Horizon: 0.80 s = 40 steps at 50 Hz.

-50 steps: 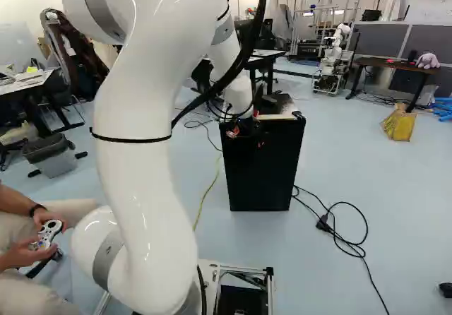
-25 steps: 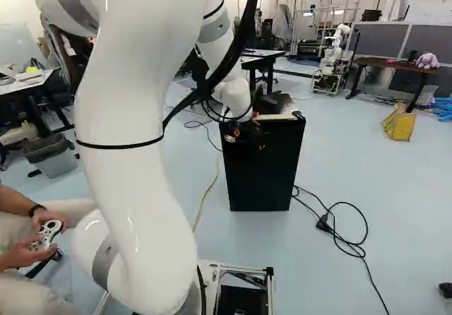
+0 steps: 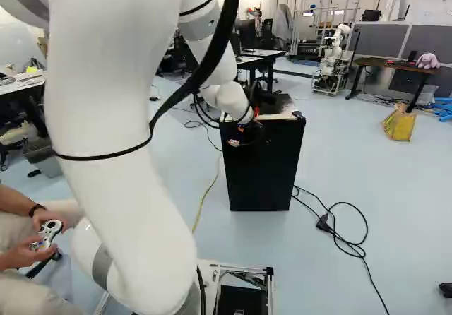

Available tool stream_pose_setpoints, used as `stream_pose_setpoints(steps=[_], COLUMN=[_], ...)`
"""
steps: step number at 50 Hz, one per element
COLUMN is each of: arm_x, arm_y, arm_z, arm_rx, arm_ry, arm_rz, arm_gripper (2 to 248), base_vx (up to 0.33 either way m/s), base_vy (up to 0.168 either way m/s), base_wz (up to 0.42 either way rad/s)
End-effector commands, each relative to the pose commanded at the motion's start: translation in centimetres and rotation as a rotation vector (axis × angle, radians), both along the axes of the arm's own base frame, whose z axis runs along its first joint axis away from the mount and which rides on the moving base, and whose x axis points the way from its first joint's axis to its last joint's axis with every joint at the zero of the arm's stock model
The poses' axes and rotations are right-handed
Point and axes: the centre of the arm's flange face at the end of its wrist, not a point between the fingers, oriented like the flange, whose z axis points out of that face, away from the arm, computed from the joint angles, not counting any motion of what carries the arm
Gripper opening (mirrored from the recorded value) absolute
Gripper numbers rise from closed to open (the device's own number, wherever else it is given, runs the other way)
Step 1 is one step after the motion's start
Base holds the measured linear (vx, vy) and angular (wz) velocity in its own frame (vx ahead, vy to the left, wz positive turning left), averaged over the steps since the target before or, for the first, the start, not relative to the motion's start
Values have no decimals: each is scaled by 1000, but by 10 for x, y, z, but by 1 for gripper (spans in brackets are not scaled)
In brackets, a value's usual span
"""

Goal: Grab a drink from the fridge

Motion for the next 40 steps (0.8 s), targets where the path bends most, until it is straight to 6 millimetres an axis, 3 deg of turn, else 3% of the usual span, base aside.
stream_pose_setpoints(steps=[25, 40], arm_x=[-31, -29], arm_y=[9, 14], arm_z=[19, 30], arm_rx=[-165, -259], arm_ry=[-206, -323], arm_rz=[82, 176], arm_gripper=[247, 247], base_vx=[0, 0], base_vy=[0, 0], base_wz=[0, 0])
